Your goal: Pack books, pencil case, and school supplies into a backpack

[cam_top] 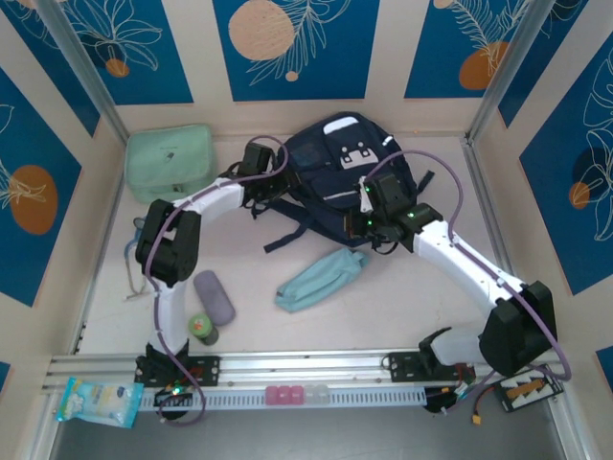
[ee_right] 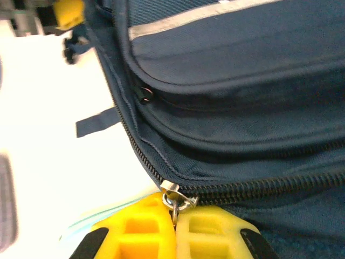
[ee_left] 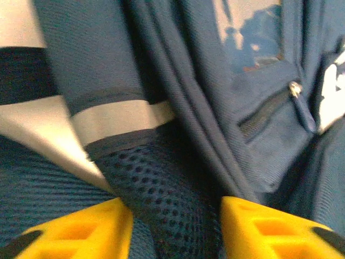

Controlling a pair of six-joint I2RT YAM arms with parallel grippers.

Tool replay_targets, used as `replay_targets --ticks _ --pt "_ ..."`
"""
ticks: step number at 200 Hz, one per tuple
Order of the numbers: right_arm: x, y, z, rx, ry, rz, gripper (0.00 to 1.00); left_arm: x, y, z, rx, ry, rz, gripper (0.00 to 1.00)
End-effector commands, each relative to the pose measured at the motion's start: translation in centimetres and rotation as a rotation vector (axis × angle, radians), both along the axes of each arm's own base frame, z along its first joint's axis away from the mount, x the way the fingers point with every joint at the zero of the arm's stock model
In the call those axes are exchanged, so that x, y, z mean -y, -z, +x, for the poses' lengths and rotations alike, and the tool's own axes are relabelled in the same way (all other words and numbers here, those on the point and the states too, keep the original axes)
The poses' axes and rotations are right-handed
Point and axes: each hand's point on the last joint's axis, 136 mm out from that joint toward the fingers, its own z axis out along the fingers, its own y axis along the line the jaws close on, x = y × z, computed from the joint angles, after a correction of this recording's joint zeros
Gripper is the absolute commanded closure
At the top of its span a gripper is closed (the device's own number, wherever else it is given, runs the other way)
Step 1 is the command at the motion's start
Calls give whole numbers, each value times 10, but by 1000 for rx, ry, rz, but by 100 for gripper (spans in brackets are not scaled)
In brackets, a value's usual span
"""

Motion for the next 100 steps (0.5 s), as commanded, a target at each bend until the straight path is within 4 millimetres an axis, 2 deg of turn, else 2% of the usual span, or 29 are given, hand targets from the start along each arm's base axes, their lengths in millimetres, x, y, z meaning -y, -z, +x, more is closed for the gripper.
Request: replay_targets --ticks 1,24,39,70,100 --pt "-51 -30 14 46 -128 166 100 -42 -30 -1 57 -62 112 47" --pt "-85 -28 31 42 -187 189 100 -70 -46 -19 53 -103 143 43" --pt "-106 -27 39 35 -232 205 100 -77 -48 -34 30 -114 110 42" --pt "-145 -15 40 -5 -326 242 100 -67 -39 -61 -62 -127 -49 41" --pt "-162 2 35 -56 -363 254 100 -44 -34 -67 -102 -120 -246 44"
